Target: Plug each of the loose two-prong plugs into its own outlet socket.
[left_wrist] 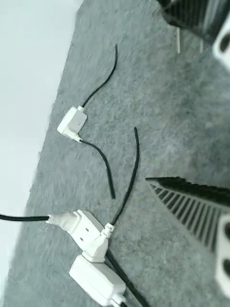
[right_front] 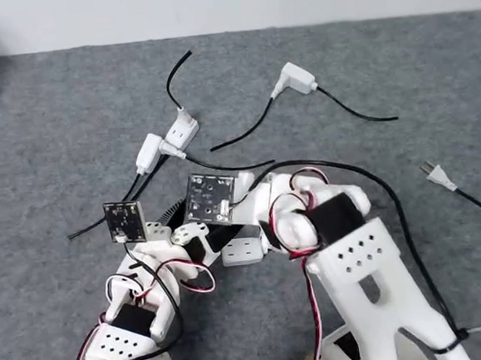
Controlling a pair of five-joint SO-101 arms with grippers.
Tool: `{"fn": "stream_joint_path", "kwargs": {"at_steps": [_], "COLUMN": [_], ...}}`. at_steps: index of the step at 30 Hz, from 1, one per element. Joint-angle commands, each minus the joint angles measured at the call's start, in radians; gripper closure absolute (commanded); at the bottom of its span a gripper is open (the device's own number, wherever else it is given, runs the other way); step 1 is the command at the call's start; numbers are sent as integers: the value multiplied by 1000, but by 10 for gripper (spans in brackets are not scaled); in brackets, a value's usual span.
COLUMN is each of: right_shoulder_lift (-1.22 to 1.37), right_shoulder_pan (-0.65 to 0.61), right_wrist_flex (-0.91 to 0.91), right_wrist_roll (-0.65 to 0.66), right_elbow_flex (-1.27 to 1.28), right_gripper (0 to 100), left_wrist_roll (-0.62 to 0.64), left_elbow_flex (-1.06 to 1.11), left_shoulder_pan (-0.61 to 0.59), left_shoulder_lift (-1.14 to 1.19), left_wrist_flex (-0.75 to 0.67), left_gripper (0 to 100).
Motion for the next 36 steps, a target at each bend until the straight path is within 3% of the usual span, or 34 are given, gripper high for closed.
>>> {"fn": "stream_joint_path", "kwargs": {"at_steps": [1, 20, 27, 30, 36], "right_shoulder_lift": [-61, -71, -82, -71, 18], "right_shoulder_pan": [-5, -5, -10, -10, -44], "right_wrist_flex": [7, -39, -70, -62, 21], "right_wrist_roll": [-5, -21, -83, -75, -18], "right_elbow_flex": [-25, -21, -28, -28, -86], "right_gripper": [991, 991, 991, 991, 991], "left_wrist_roll": [3, 2, 2, 2, 2], "left_elbow_flex": [-7, -7, -7, -7, -7], "left_shoulder_pan": [-5, -6, -11, -81, -338], "left_shoulder_lift": [8, 8, 6, 6, 6], "left_wrist_flex": [-15, 6, 6, 3, 12], "left_gripper": [557, 557, 557, 557, 557]}}
